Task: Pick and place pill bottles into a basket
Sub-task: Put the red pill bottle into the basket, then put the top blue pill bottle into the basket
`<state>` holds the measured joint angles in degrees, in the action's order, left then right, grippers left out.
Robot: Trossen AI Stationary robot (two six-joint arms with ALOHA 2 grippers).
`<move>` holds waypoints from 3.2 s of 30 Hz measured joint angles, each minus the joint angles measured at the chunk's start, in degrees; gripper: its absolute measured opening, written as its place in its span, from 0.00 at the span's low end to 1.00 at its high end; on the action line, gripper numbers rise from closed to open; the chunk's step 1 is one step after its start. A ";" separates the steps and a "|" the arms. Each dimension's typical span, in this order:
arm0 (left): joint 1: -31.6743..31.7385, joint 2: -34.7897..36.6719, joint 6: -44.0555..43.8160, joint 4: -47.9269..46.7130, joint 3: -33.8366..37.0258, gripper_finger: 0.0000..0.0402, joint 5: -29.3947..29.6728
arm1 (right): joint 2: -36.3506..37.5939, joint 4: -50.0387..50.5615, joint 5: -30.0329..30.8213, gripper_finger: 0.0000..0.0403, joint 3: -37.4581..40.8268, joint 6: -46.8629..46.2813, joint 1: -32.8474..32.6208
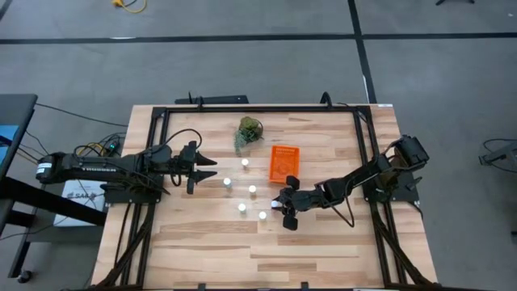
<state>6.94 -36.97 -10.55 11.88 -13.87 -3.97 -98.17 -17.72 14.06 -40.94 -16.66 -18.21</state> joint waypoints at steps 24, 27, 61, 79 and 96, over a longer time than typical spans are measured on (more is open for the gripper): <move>-0.01 -0.01 -0.26 0.54 0.00 0.43 0.15 | -0.02 31.01 -5.20 0.30 -17.50 7.66 4.08; 0.00 -0.02 -0.25 0.60 0.00 0.43 0.15 | -0.02 35.79 -5.18 0.30 -19.99 8.25 4.44; -0.01 -0.02 -0.45 2.43 0.00 0.43 0.26 | 14.82 31.18 2.58 0.30 -8.57 9.16 19.23; 0.00 0.00 -0.34 3.16 0.00 0.43 0.28 | 10.14 14.91 2.34 0.30 -0.49 5.10 17.35; 0.00 0.00 -0.32 3.08 0.00 0.43 0.28 | 6.95 11.65 2.42 0.37 -0.47 5.05 14.81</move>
<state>6.94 -36.98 -10.87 14.96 -13.87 -3.68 -91.22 -6.07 16.49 -41.41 -11.62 -3.40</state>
